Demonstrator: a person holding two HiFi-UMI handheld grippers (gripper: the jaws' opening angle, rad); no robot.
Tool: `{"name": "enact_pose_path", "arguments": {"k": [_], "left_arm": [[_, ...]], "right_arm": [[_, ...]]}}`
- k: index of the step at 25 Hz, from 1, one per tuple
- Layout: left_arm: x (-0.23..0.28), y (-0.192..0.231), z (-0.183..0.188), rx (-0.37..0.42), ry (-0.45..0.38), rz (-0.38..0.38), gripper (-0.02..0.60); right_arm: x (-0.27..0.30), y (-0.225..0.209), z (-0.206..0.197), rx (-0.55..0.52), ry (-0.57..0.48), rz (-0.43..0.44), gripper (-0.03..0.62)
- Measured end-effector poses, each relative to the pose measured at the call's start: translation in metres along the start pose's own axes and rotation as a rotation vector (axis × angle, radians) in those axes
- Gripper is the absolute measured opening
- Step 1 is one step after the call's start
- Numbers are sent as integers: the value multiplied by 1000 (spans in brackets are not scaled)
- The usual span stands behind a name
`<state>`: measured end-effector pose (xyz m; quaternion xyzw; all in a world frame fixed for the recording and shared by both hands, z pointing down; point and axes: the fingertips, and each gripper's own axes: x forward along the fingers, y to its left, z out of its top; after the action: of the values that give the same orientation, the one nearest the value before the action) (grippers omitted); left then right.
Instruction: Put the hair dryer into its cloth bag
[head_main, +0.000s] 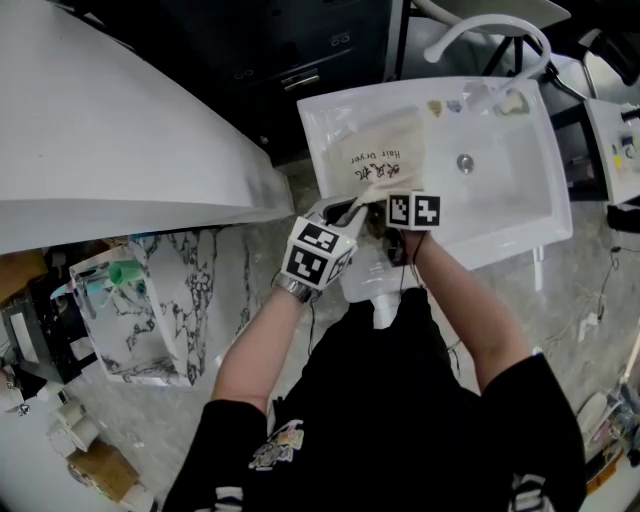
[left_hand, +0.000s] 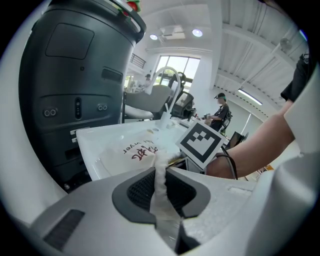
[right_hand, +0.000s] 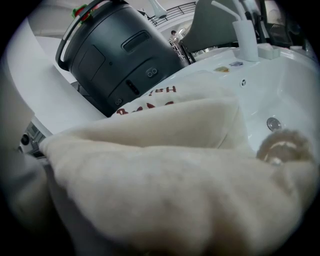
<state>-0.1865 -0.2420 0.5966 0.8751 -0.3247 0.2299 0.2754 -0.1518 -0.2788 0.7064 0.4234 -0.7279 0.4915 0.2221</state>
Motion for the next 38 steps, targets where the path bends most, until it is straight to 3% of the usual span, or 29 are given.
{"name": "enact_pose_path", "arguments": {"k": [4,22,28,33,38], "left_arm": [[1,5,0,-22,-4,13,44],[-10,-8,3,-15,-29,16,75],[-29,-13,14,-1,-77,28,95],[-52,-23,30,-11,-147,65,101],[-78,-44,44,9,-208,109,107]], "right_arm": [[-5,8,-3,-17,1,34,397],[-82,33,-6,-109,-82,84,405],[-123,45,-6,-164,-126,131,410],[-163,55,11,-269,-206,166,411],[-213,82,33,-353,-334,295,411]]}}
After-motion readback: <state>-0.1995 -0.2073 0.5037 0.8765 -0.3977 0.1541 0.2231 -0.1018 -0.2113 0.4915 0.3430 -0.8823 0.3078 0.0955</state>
